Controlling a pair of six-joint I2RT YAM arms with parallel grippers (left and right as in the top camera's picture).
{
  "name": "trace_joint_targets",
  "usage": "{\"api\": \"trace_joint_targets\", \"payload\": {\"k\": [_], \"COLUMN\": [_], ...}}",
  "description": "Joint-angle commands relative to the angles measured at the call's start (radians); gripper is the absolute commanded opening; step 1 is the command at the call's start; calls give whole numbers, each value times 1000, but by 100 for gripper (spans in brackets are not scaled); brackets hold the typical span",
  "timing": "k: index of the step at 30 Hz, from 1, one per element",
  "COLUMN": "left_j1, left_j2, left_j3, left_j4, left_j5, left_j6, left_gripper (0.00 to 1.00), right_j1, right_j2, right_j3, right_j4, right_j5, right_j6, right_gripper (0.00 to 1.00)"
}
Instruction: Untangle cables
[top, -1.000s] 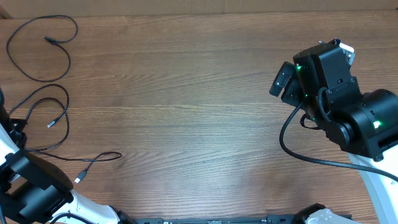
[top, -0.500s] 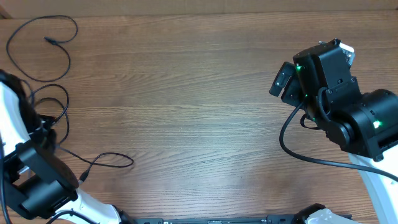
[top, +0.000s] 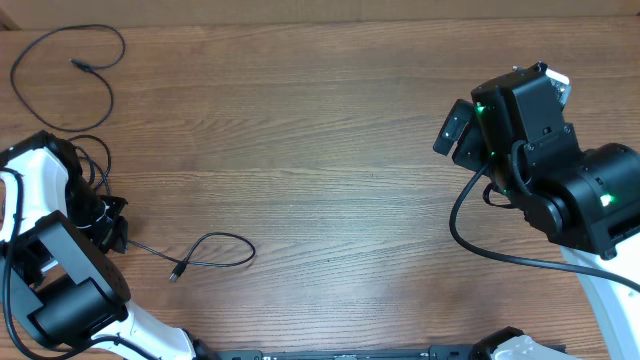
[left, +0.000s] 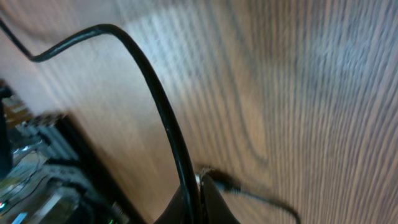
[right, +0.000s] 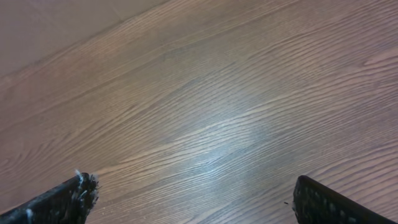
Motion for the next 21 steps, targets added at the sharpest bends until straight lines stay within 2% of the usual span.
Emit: {"api": "trace_joint_targets", "payload": {"k": [1, 9, 12, 13, 16, 19, 21], "left_j1": [-5, -5, -5, -5, -2, 4, 8], "left_j2": [4, 4, 3, 3, 3, 1, -3], "left_j3": [-41, -76, -75, -74, -55, -13, 34], "left_j4": [50, 84, 85, 90, 98, 72, 49], "left_j5": [-16, -25, 44, 72, 202, 297, 364], "left_j6": [10, 135, 237, 273, 410, 454, 497], "left_gripper": [4, 6, 41, 48, 55, 64, 67], "right_j1": [-5, -5, -5, -5, -5, -5, -5], "right_j2": [-4, -4, -4, -4, -4, -4, -4], "right_j3": [-3, -3, -3, -3, -3, -3, -3], "right_j4": [3, 3, 3, 3, 3, 3, 3], "right_j5": [10, 10, 10, 10, 10, 9, 10], "right_j6": [7, 7, 7, 7, 7, 7, 7], "right_gripper": [100, 100, 100, 100, 100, 100, 100]}}
